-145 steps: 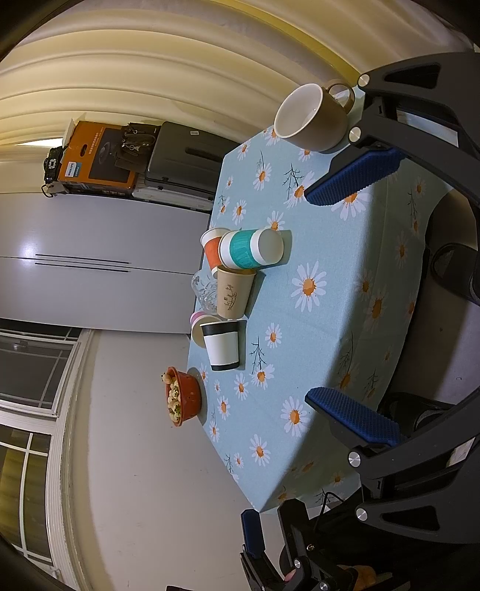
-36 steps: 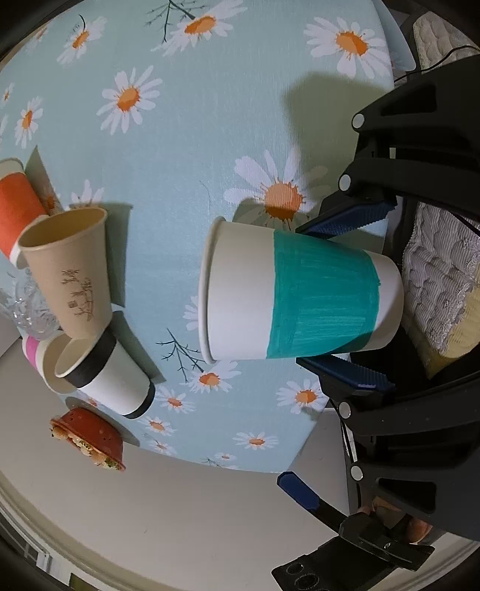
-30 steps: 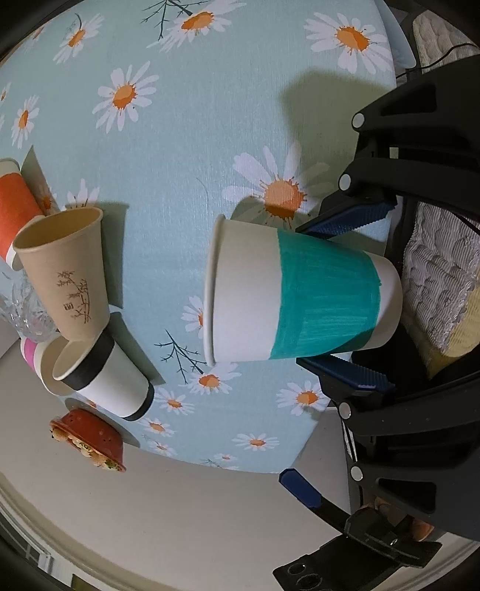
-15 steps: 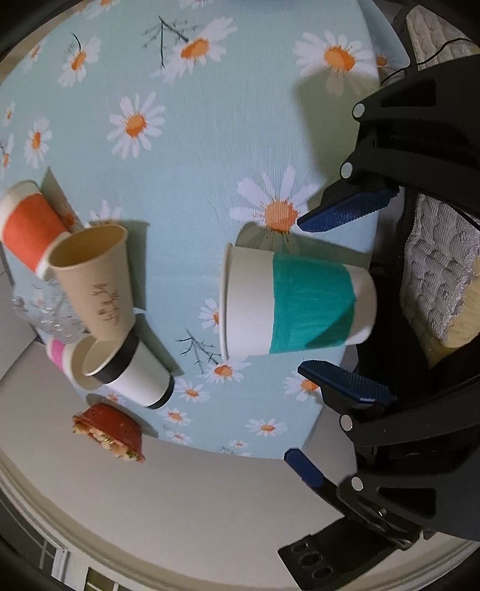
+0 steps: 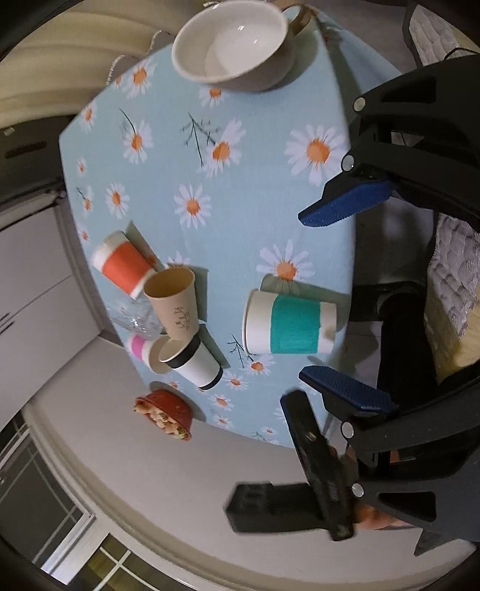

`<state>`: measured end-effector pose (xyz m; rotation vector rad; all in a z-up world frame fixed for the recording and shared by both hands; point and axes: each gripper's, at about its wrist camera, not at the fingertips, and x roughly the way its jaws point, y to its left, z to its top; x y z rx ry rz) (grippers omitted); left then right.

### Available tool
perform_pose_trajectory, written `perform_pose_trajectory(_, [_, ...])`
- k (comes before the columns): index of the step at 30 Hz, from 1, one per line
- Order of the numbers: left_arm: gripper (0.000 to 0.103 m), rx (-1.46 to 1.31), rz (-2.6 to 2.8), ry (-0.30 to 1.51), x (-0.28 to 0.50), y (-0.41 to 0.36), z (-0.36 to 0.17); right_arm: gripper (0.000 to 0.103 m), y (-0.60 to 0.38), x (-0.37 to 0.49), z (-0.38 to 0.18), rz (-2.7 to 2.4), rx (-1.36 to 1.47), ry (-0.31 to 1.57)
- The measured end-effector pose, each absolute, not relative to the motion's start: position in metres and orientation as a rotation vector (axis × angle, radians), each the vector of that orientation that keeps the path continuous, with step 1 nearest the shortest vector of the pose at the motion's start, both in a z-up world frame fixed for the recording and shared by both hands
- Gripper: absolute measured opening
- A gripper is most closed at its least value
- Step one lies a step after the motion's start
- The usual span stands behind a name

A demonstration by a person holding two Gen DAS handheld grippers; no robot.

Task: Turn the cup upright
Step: 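Pass the teal-banded cup from the right gripper into the left gripper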

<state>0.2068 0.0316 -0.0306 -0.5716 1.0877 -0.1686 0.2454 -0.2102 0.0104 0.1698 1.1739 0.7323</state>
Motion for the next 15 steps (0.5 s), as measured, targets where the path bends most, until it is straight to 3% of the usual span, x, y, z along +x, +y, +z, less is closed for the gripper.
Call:
perform_pose_trajectory(8, [0.095, -0.551, -0.092, 1.209, 0.236, 0.013, -0.053, 0.084, -0.223, 0.213, 0.000, 0.729, 0.153, 1.082])
perform_pose_trajectory(15, [0.079, -0.520, -0.029, 1.266, 0.250, 0.007, -0.069, 0.084, -0.216, 0.202, -0.021, 0.745, 0.135, 1.079])
